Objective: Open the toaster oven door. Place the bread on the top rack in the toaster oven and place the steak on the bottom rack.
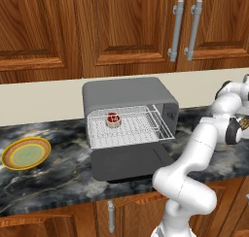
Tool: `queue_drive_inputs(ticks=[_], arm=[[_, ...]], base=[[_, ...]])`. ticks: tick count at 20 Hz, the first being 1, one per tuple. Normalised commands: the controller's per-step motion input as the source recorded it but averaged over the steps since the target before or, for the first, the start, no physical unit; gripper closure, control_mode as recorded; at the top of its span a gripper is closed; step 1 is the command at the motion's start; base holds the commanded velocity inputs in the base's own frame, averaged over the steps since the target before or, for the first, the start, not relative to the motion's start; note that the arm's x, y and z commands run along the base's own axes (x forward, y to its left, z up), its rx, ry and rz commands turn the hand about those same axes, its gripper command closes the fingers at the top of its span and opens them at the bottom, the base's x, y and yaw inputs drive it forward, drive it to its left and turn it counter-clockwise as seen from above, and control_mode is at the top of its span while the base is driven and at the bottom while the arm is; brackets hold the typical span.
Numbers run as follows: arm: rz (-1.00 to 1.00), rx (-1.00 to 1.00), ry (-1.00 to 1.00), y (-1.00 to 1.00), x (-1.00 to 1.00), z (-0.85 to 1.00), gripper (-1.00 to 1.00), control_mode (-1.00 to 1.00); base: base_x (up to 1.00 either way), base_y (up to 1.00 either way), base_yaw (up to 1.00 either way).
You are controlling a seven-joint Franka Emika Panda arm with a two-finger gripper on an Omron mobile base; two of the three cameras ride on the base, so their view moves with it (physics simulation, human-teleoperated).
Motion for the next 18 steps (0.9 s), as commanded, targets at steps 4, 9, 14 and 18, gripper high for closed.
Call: queue_drive_inputs(ticks=[4,9,14,18], arm=[[-0.20,0.00,0.02,0.14,-0.02,-0.21,-1.00,-1.00],[-0.17,0.00,0.04,0.06,0.00,-0.33,-1.00,-1.00],[-0.14,0.00,0.05,-0.01,0.05,-0.47,-1.00,-1.00],[-0.10,0.00,0.00,-0.11,0.17,-0.28,-1.00,-1.00]], base=[[0.00,0.00,0.00],[0.00,0.00,0.00],[0.00,0.00,0.00],[0.00,0.00,0.00]])
